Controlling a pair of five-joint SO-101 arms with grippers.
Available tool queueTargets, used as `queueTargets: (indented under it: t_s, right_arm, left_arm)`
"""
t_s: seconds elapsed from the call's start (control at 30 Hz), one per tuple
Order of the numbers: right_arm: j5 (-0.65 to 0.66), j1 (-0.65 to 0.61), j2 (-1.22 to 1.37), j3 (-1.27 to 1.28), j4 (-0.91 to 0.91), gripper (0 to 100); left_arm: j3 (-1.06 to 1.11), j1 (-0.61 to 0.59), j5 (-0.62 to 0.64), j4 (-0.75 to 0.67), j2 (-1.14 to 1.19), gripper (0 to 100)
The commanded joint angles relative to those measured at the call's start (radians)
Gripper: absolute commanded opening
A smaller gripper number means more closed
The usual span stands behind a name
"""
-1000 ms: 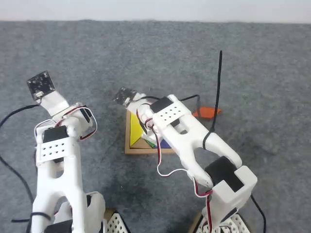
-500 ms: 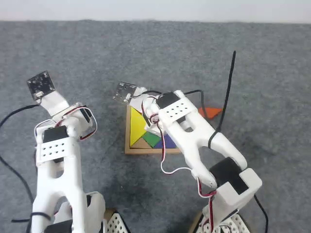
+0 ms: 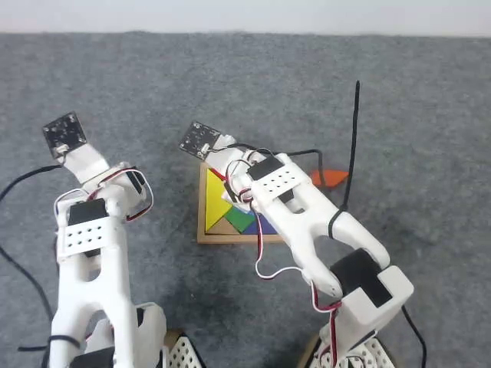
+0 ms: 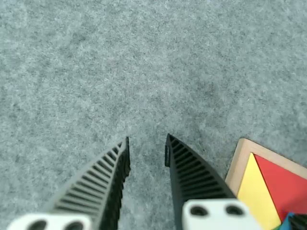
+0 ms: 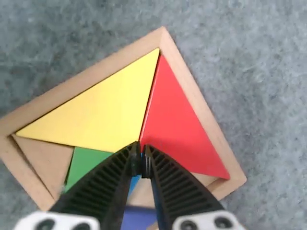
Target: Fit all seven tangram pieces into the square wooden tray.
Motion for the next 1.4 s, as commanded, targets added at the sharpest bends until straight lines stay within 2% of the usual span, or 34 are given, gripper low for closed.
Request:
queueTargets:
  t_s: [0.0, 0.1, 0.33, 0.5, 0.9, 1.03, 1.13, 1.27, 1.37]
  right_arm:
    - [-0.014, 0.007, -0.059, -0.006, -0.033, 0.7]
    - [-0.061, 0.008, -0.025, -0.005, -0.082, 0.7]
    - [-0.055, 0.012, 0.064, -0.058, -0.084, 0.7]
    - [-0.054, 0.065, 0.067, -0.058, -0.076, 0.7]
    - [-0.054, 0.091, 0.064, -0.169, 0.084, 0.7]
    - [-0.063, 0.088, -0.041, -0.184, 0.211, 0.7]
    - [-0.061, 0.082, -0.219, -0.064, 0.188, 0.7]
    - [-0.054, 0.062, -0.420, 0.219, -0.001, 0.7]
    - [-0.012, 0.015, -0.466, 0.358, -0.105, 0.9]
  left_arm:
    - [-0.015, 0.005, 0.009, -0.029, -0.040, 13]
    - [-0.015, 0.005, 0.009, -0.029, -0.038, 13]
    - [-0.015, 0.006, 0.009, -0.029, -0.035, 13]
    - [-0.015, 0.006, 0.009, -0.029, -0.035, 13]
    - [-0.015, 0.006, 0.009, -0.029, -0.038, 13]
    - [-0.015, 0.006, 0.009, -0.029, -0.040, 13]
    - [-0.015, 0.006, 0.009, -0.029, -0.040, 13]
    - [-0.015, 0.006, 0.009, -0.029, -0.040, 13]
    - [-0.015, 0.008, 0.009, -0.029, -0.040, 13]
